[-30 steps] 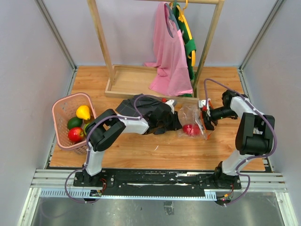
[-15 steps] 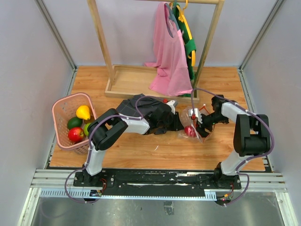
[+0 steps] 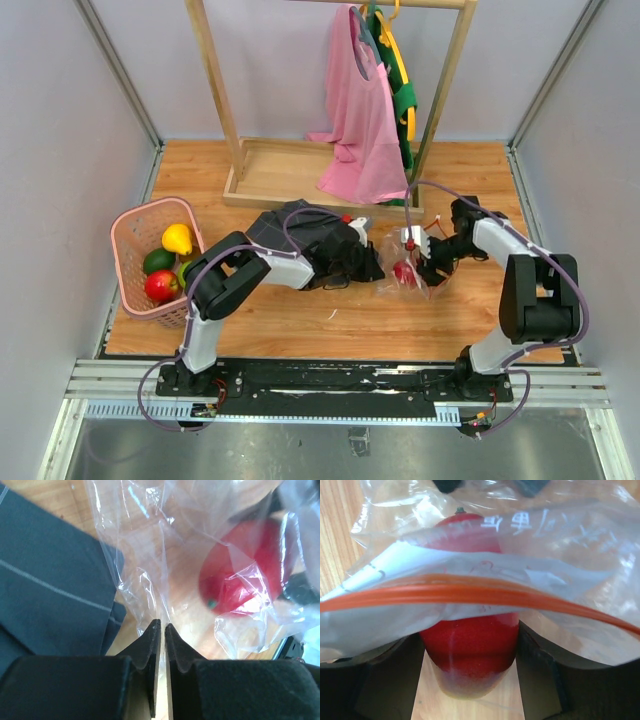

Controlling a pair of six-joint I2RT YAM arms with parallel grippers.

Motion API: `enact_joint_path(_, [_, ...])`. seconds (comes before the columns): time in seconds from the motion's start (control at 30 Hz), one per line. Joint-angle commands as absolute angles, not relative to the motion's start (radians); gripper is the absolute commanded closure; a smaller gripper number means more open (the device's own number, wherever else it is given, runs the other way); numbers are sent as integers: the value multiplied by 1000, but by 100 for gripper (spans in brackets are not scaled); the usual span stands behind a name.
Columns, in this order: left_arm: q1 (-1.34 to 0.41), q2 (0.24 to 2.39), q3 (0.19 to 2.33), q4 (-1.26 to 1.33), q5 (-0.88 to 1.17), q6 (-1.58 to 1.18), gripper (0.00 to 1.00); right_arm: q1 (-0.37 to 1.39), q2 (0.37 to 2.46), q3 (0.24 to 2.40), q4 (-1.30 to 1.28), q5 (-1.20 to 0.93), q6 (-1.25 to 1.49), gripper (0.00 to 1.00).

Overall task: Open the zip-top bag and remove the fake food
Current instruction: Pick up the fake fruit from the zipper food storage bag.

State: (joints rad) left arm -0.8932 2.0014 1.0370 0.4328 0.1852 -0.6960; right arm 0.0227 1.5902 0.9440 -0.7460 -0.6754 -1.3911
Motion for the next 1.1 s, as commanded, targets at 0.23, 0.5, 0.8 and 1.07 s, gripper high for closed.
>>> enact_joint_path(0.23, [-859,1882,970,438,188,-649,97,-76,1540,1130,-1007,-735,-1361,93])
enact_joint_path(0.5, [-841,1828,931,431,179,-615,99,-163,1570,1200,-1154,-829,-1354,94])
enact_joint_path(0.8, [-821,1762,971,306,88,-459,99,-169,1536,1129,-1026,-733,-1185,97])
enact_joint_path(1.07, [-796,1749,1041,208,31,-321,100,-231,1553,1146,-1082,-767,-1195,98])
